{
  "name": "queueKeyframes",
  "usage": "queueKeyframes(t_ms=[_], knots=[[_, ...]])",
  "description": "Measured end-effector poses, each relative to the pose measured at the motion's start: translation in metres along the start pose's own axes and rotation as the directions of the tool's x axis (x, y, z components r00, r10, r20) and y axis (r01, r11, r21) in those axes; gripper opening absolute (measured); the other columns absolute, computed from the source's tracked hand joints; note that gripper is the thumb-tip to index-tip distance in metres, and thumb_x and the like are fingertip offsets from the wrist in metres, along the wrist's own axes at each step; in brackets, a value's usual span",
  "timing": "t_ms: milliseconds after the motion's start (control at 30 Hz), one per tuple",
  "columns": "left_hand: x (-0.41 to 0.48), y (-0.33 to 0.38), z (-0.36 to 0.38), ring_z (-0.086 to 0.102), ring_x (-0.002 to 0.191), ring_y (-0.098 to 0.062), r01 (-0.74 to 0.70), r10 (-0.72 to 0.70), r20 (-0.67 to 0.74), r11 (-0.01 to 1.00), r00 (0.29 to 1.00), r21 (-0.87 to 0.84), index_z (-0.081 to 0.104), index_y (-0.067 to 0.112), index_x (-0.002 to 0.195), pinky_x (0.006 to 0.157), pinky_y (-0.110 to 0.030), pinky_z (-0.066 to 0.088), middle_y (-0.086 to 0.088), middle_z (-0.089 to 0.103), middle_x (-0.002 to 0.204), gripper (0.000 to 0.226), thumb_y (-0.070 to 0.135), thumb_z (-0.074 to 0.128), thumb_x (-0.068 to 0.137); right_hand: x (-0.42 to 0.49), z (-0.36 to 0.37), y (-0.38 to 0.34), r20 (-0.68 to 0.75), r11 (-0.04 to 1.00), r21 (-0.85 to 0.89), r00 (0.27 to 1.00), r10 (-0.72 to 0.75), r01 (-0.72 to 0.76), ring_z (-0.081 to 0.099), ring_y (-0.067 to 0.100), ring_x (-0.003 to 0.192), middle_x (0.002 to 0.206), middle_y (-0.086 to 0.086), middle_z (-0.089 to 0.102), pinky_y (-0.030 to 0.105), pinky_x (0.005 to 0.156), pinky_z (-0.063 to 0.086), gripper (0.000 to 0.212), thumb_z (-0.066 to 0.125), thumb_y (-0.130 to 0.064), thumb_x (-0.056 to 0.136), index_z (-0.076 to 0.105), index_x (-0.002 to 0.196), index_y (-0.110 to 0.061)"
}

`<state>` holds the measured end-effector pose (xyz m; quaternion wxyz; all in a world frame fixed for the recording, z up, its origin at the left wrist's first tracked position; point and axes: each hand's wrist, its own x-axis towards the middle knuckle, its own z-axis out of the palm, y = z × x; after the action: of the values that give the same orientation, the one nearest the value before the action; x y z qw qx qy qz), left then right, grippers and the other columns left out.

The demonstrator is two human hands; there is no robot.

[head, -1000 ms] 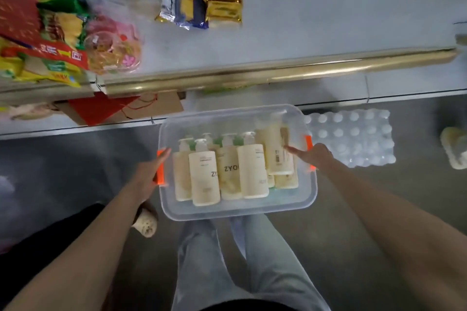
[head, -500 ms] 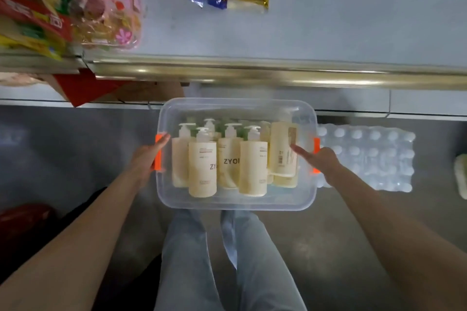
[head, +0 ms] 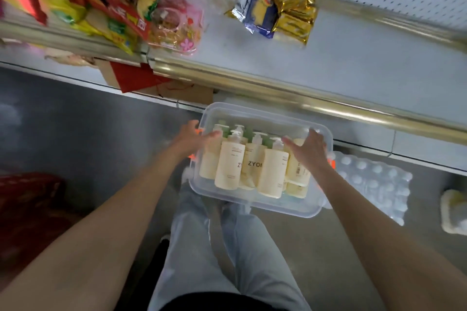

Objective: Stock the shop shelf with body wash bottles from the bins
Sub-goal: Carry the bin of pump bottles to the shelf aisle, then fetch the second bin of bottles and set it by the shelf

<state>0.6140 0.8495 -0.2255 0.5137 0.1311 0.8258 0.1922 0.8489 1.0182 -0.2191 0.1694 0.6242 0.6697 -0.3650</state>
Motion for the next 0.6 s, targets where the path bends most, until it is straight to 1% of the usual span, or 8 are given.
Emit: queueKeyframes(t_ms=[67,100,167,267,333,433,533,600], knots=[[-0.018,-0.001,-0.018,0.042,0.132,-0.028,-0.049,0.048,-0.057,0.999,0.997,-0.011,0.030,0.011,0.146,0.104,-0.042,0.040,-0.011,0.034,0.150,0.093,0.057,0.071,0.075,-0.016,0.002,-0.035,0.069,0.990,-0.043,0.989,-0.131,0.134,0.007,0.031,0.146,0.159,0.011,0.008,0.047,0.116,0.016,0.093,0.059,-0.053,0.086,0.009,0.152,-0.012],[-0.028,-0.003,-0.030,0.038,0.135,-0.027,-0.076,0.075,-0.085,0.997,0.994,-0.012,0.029,0.010,0.147,0.108,-0.043,0.037,-0.012,0.032,0.152,0.092,0.052,0.072,0.077,-0.026,0.004,-0.055,0.093,0.976,-0.087,0.977,-0.192,0.200,0.007,0.030,0.146,0.159,0.010,0.007,0.046,0.116,0.017,0.092,0.059,-0.054,0.087,0.008,0.152,-0.013],[-0.046,-0.013,-0.060,0.035,0.137,-0.026,-0.122,0.120,-0.136,0.993,0.983,-0.003,0.028,0.011,0.147,0.111,-0.042,0.033,-0.012,0.032,0.152,0.091,0.048,0.073,0.077,-0.045,0.011,-0.097,0.131,0.925,-0.175,0.940,-0.316,0.336,0.009,0.030,0.146,0.159,0.010,0.008,0.046,0.115,0.019,0.093,0.057,-0.056,0.086,0.007,0.152,-0.014],[-0.076,-0.035,-0.120,0.034,0.137,-0.026,-0.145,0.150,-0.209,0.989,0.966,0.040,0.029,0.011,0.146,0.109,-0.038,0.031,-0.012,0.033,0.150,0.088,0.046,0.073,0.079,-0.081,0.029,-0.163,0.185,0.833,-0.235,0.864,-0.468,0.501,0.014,0.031,0.144,0.156,0.011,0.015,0.046,0.113,0.023,0.092,0.060,-0.054,0.085,0.008,0.152,-0.018],[-0.093,-0.050,-0.163,0.034,0.137,-0.026,-0.151,0.169,-0.255,0.984,0.952,0.091,0.029,0.012,0.146,0.109,-0.035,0.029,-0.012,0.034,0.150,0.087,0.048,0.071,0.079,-0.104,0.042,-0.205,0.235,0.746,-0.298,0.803,-0.548,0.596,0.015,0.032,0.144,0.156,0.011,0.015,0.046,0.112,0.023,0.092,0.059,-0.054,0.086,0.005,0.152,-0.021],[-0.125,-0.081,-0.241,0.030,0.139,-0.026,-0.125,0.178,-0.319,0.975,0.931,0.182,0.023,0.017,0.149,0.110,-0.039,0.028,-0.008,0.026,0.154,0.090,0.055,0.066,0.080,-0.144,0.071,-0.278,0.300,0.568,-0.351,0.665,-0.684,0.744,0.022,0.031,0.142,0.155,0.010,0.020,0.044,0.113,0.025,0.092,0.058,-0.057,0.084,0.006,0.152,-0.023],[-0.164,-0.121,-0.320,0.028,0.141,-0.028,-0.064,0.166,-0.412,0.966,0.896,0.251,0.020,0.019,0.151,0.112,-0.043,0.028,-0.007,0.022,0.156,0.088,0.056,0.062,0.083,-0.190,0.102,-0.358,0.401,0.409,-0.391,0.552,-0.731,0.825,0.024,0.031,0.141,0.156,0.009,0.017,0.044,0.113,0.027,0.093,0.056,-0.058,0.085,0.005,0.153,-0.020],[-0.189,-0.150,-0.368,0.028,0.141,-0.028,-0.020,0.147,-0.489,0.967,0.860,0.256,0.020,0.021,0.151,0.113,-0.045,0.029,-0.006,0.022,0.156,0.087,0.057,0.061,0.083,-0.226,0.124,-0.413,0.456,0.276,-0.408,0.457,-0.764,0.870,0.025,0.031,0.140,0.156,0.011,0.018,0.044,0.113,0.027,0.093,0.056,-0.058,0.085,0.007,0.153,-0.019]])
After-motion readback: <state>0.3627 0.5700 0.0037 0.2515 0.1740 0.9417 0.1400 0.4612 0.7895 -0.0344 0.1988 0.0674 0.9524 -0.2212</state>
